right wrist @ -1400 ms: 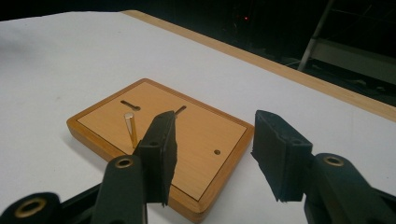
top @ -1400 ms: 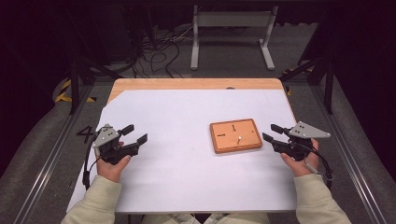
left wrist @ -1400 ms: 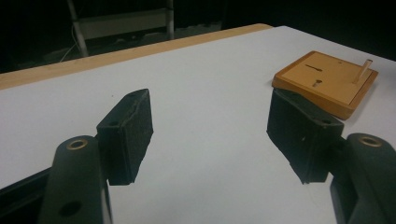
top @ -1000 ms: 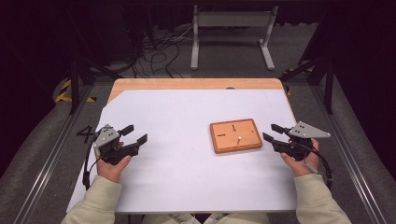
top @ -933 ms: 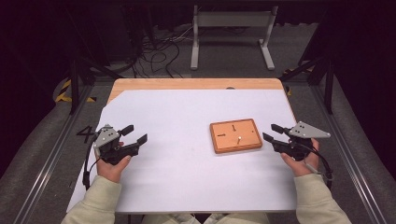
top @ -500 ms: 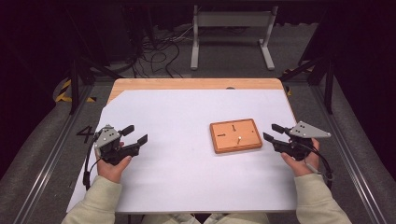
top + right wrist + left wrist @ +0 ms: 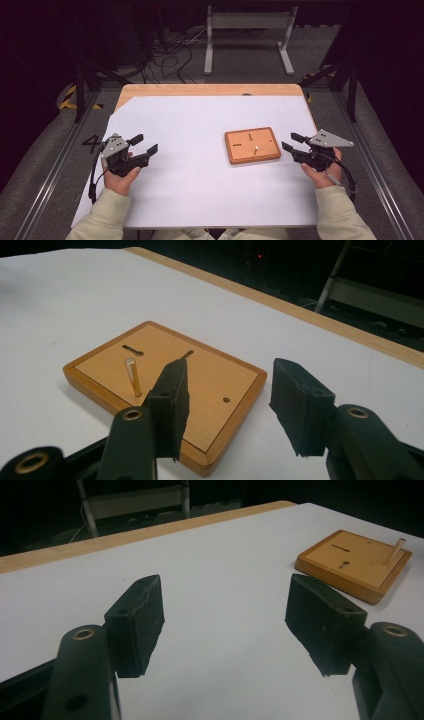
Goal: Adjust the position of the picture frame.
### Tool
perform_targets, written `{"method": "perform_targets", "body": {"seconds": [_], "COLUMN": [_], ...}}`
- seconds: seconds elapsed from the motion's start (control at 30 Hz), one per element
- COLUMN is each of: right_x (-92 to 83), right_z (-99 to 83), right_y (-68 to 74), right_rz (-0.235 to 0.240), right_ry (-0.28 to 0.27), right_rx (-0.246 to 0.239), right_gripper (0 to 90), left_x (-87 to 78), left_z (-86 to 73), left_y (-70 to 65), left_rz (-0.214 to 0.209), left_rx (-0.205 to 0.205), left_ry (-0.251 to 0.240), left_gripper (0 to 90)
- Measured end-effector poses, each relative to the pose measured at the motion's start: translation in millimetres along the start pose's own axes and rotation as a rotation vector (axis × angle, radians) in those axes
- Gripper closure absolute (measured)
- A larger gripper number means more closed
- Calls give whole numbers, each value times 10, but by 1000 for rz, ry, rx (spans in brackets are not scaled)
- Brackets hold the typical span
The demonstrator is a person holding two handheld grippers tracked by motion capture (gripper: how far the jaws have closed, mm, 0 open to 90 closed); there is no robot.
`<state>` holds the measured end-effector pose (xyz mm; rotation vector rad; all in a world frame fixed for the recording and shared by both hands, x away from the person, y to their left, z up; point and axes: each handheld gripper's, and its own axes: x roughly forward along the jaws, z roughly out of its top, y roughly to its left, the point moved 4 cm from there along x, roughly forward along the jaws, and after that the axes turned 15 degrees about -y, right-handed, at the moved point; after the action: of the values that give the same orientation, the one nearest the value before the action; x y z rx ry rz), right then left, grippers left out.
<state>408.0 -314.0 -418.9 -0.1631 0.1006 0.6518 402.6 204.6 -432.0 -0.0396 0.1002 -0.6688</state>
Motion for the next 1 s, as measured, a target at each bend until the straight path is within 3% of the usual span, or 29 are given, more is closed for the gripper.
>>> {"method": "perform_targets", "body": {"seconds": [0.43, 0.57, 0.7, 0.87, 1.0], "right_x": [240, 345, 470, 592, 708], "right_z": [-35, -78, -156, -194, -252], "right_y": [-212, -279, -337, -382, -400], "right_rz": [-58, -60, -50, -66, -95], "right_ry": [148, 213, 304, 357, 414], "right_rx": [54, 71, 117, 107, 83], "right_gripper": [550, 611, 679, 770, 900], "left_x": [17, 17, 26, 29, 34], "left_z": [-29, -36, -44, -49, -56], "left_y": [-19, -22, -28, -27, -24], "left_rz": [3, 1, 1, 0, 5], "left_rx": [6, 5, 7, 9, 10], "left_ry": [15, 22, 24, 28, 30], "left_gripper": [319, 319, 319, 319, 321]}}
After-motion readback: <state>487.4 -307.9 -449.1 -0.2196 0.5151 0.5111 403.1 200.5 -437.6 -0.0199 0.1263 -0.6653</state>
